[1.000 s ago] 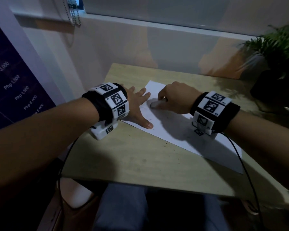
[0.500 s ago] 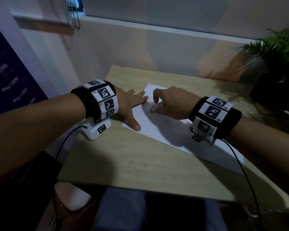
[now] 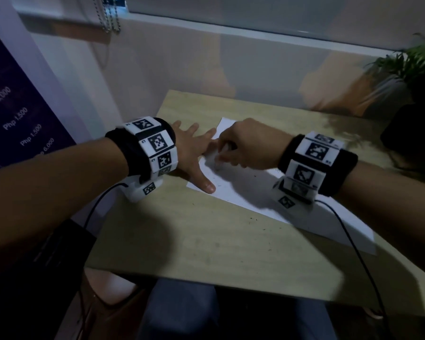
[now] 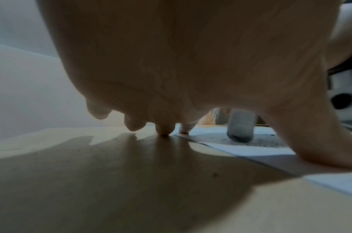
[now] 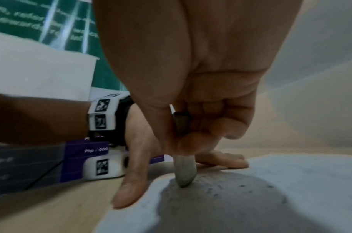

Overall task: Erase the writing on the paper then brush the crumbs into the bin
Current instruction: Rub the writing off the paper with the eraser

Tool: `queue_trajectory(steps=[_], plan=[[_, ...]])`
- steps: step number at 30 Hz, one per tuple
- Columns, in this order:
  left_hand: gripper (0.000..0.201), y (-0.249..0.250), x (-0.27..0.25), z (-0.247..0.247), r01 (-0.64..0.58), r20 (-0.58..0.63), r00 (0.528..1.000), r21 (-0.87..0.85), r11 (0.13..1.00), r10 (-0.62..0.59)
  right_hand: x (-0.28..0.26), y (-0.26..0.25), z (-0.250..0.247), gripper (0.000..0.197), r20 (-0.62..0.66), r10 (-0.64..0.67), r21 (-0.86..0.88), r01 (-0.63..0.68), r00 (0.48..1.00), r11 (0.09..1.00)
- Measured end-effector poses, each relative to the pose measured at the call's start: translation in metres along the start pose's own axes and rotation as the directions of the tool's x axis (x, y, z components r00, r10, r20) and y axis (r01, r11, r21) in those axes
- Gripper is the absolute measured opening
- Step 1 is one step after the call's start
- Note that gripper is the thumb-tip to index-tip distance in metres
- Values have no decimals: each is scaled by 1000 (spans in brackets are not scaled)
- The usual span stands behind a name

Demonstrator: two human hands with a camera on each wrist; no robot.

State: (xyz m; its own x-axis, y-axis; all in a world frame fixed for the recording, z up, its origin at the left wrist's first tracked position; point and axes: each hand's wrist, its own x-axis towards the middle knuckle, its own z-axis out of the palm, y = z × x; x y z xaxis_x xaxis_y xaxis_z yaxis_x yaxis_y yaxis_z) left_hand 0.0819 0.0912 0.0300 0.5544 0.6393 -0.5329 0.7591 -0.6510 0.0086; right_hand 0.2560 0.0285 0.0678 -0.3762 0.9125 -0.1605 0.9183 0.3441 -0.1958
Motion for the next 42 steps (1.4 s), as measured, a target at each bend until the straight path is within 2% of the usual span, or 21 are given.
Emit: queue_trajectory(steps=[4,6,8,10,12,14,16,18,22,24,26,28,30,33,35,37,39,42], plan=[[147,0,1,-1,8,24,1000,-3,1000,-8,14,18,-4,40,-132,165,-147,-184,977,972],[146,0,1,-1,7,15,1000,-4,1000,-7,12,9,4,35,-117,127,-155,-145,985,977],[144,-2,1,1,8,1,1000,-15,1000,-8,2,-3,8,18,-31,23,-32,-24,999,999],[143,-3,2,1,-11,-7,1000,-27,1000,11,-4,-8,3,18,76,-54,99,46,996,994],[143,-3,1,0,-15,7,1000,-27,1000,16,2,2,-1,20,51,-20,101,15,999,995],[142,-1,0,-1,-6,20,1000,-21,1000,7,12,14,-4,34,-38,71,-2,-71,997,997],[140,0,-1,-1,-9,9,1000,-13,1000,9,16,15,1,38,-106,108,-64,-115,989,991],[142,0,-1,0,-1,-3,1000,-17,1000,1,11,3,7,28,-98,48,-99,-58,994,993],[140,1,-2,0,8,10,1000,-13,1000,-8,2,-7,7,19,22,-101,39,100,995,994],[147,1,-2,-1,13,18,1000,-10,1000,-13,9,5,1,24,20,-53,58,52,998,997],[149,0,-2,-1,29,23,999,-2,1000,-29,17,17,1,40,-49,60,-19,-60,997,998],[147,2,-2,-1,35,18,999,7,999,-35,19,19,6,44,-128,99,-95,-111,987,989],[143,4,-4,-1,37,4,999,17,999,-37,16,9,13,39,-122,45,-129,-61,991,990],[143,2,-4,0,41,4,999,-16,999,-41,5,-2,9,32,9,-50,-20,50,999,999],[150,1,-2,-1,48,17,999,-12,999,-48,10,8,2,42,29,-14,3,14,999,1000],[153,1,-1,0,59,23,998,6,998,-59,23,25,-4,58,-22,96,-51,-97,995,994],[153,2,-2,0,63,26,998,18,998,-63,31,35,-6,59,-78,176,-92,-183,981,979],[154,2,-2,-1,55,19,998,7,998,-55,31,27,0,51,-95,135,-143,-148,986,979]])
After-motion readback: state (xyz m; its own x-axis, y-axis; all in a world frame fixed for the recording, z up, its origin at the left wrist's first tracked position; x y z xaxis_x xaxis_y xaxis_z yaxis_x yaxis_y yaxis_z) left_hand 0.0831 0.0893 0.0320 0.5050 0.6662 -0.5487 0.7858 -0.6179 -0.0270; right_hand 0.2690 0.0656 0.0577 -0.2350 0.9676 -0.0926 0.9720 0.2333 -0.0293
